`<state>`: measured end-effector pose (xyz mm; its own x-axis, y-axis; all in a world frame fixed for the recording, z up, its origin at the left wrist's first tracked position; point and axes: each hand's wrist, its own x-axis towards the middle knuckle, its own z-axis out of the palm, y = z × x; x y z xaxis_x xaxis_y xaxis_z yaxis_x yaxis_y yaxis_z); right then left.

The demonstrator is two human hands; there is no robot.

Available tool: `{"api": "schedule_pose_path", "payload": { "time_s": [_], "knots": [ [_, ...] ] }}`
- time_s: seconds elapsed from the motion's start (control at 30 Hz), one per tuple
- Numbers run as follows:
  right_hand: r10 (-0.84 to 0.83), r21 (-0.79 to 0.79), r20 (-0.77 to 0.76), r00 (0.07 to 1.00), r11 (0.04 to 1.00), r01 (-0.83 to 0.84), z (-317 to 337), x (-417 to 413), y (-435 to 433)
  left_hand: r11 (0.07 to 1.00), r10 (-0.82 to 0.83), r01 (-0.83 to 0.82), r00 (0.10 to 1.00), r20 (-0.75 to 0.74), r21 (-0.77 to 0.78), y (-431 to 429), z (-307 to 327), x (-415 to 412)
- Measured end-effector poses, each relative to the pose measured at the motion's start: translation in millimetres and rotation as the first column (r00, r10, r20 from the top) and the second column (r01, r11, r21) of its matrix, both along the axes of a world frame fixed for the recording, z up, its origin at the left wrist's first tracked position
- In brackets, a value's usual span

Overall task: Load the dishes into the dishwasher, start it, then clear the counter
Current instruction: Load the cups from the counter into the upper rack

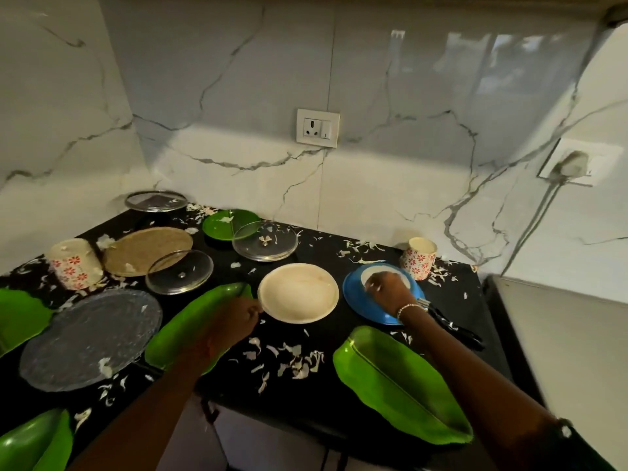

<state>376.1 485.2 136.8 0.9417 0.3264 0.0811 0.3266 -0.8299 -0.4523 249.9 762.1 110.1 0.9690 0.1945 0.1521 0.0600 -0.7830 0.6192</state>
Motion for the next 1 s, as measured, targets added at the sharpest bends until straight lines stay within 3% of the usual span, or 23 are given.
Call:
{"api": "schedule_pose_path", "payload": {
  "time_s": [0.1,0.2,0.37,0.67,1.0],
  "knots": [
    [-0.159,0.056,0.030,0.987,0.986,0.157,3,38,-14,0.995,0.088,-0.088,0.996,-0.005,-0.046,30,1,17],
    [-0.222,-0.045,0.043,0.974,0.974,0.224,6,75,-25,0.998,0.047,-0.049,0.997,-0.066,-0.028,52,4,36],
    [-0.418,-0.115,-0.086,0.904,0.906,0.407,10,123,-42,1.000,0.030,-0.030,0.999,-0.035,0.000,56,-8,75],
    [-0.520,-0.126,-0.211,0.828,0.854,0.505,2,185,-57,0.994,0.080,-0.080,0.997,-0.010,-0.071,64,-14,113],
    [-0.540,-0.159,-0.195,0.819,0.841,0.517,-6,205,-62,0.995,0.094,-0.096,0.995,-0.034,-0.042,65,-14,124]
  ]
}}
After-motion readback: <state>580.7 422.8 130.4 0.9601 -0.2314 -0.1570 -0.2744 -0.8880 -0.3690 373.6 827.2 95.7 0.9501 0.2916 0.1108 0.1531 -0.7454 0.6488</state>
